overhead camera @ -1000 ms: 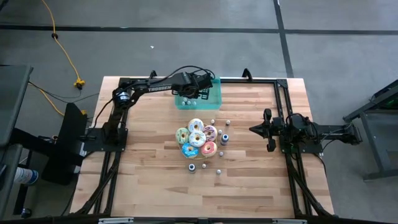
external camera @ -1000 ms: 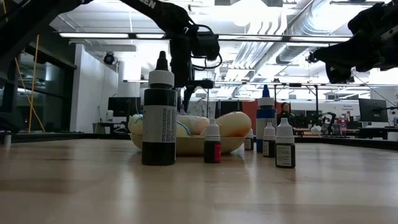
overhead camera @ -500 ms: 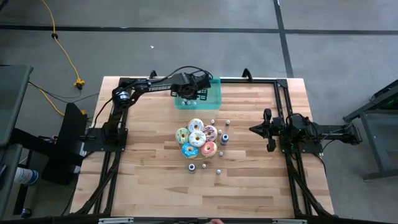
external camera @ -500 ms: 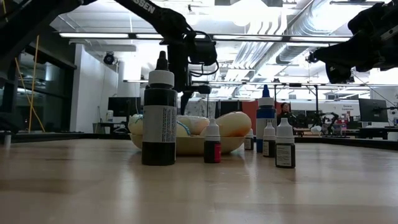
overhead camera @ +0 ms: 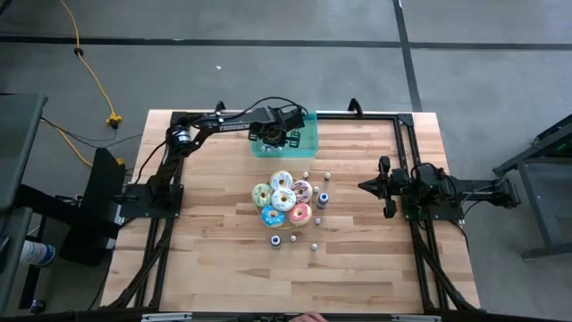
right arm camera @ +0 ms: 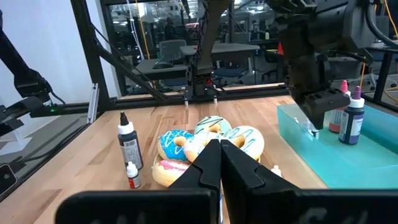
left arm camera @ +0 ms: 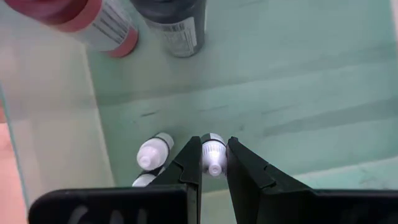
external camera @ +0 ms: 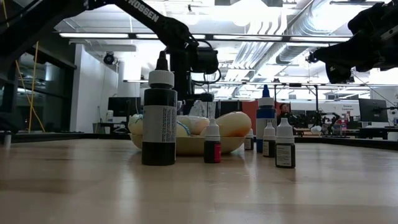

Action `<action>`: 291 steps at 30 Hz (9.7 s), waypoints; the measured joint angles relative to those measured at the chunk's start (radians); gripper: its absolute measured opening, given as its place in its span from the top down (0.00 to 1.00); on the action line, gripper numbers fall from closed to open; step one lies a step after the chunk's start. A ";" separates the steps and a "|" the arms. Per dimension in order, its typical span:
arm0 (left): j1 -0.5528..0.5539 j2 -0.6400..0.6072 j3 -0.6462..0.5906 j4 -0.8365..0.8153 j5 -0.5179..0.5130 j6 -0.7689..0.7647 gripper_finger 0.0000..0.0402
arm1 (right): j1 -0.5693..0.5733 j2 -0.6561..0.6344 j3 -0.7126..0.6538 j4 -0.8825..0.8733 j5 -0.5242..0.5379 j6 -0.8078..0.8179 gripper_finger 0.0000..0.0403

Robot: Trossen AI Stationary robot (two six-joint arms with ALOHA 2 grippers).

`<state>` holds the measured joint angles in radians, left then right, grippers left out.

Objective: Pick & Place food coloring
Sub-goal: Put the small black food coloring bottle into the green container, then put the large black food coloring bottle into the green container

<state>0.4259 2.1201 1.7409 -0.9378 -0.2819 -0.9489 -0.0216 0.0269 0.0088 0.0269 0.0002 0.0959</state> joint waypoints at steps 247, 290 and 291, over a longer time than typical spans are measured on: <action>-0.779 -0.269 -0.083 -0.010 0.192 0.646 0.73 | 0.000 0.033 0.000 0.000 0.000 0.000 1.00; -0.139 -0.243 0.243 -0.217 -0.005 0.159 0.73 | 0.000 0.032 0.000 0.000 0.000 0.000 1.00; -0.125 -0.233 0.244 -0.202 -0.005 0.159 0.73 | 0.000 0.032 0.000 0.000 0.000 0.000 1.00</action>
<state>0.3013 1.8873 1.9848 -1.1396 -0.2868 -0.7898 -0.0214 0.0593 0.0088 0.0269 0.0002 0.0959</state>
